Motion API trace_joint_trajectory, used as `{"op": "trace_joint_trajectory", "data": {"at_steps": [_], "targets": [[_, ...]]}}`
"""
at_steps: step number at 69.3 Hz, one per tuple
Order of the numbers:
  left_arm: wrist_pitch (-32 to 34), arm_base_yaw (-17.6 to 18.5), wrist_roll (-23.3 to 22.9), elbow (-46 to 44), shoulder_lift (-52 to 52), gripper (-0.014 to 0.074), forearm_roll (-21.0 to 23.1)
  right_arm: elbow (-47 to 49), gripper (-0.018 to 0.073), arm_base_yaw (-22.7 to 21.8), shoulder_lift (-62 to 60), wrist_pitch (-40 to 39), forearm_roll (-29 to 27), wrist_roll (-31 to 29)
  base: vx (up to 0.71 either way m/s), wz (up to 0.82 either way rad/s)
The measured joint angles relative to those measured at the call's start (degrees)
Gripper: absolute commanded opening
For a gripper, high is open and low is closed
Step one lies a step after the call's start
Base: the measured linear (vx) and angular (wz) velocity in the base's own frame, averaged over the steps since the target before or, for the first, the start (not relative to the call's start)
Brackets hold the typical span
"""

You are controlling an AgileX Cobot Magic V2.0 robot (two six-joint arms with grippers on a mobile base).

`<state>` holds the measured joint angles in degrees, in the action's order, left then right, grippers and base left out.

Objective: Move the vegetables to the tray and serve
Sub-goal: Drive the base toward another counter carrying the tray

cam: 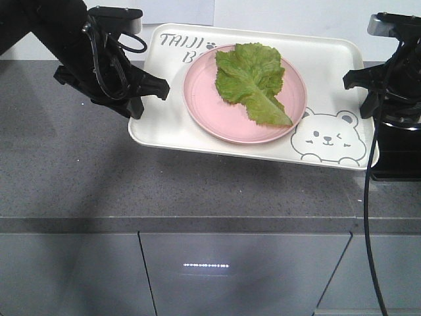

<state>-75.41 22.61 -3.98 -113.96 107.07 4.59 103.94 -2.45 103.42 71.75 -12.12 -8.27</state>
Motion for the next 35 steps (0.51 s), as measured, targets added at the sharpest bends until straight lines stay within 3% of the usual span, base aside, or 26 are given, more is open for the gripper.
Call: {"op": "trace_joint_trajectory", "data": {"at_steps": [35], "targets": [[0.0,0.0,0.0,0.0,0.0,-0.0006,0.0,0.0,-0.0006,0.0,0.0,0.0,0.0,0.0,0.08,0.03]]}}
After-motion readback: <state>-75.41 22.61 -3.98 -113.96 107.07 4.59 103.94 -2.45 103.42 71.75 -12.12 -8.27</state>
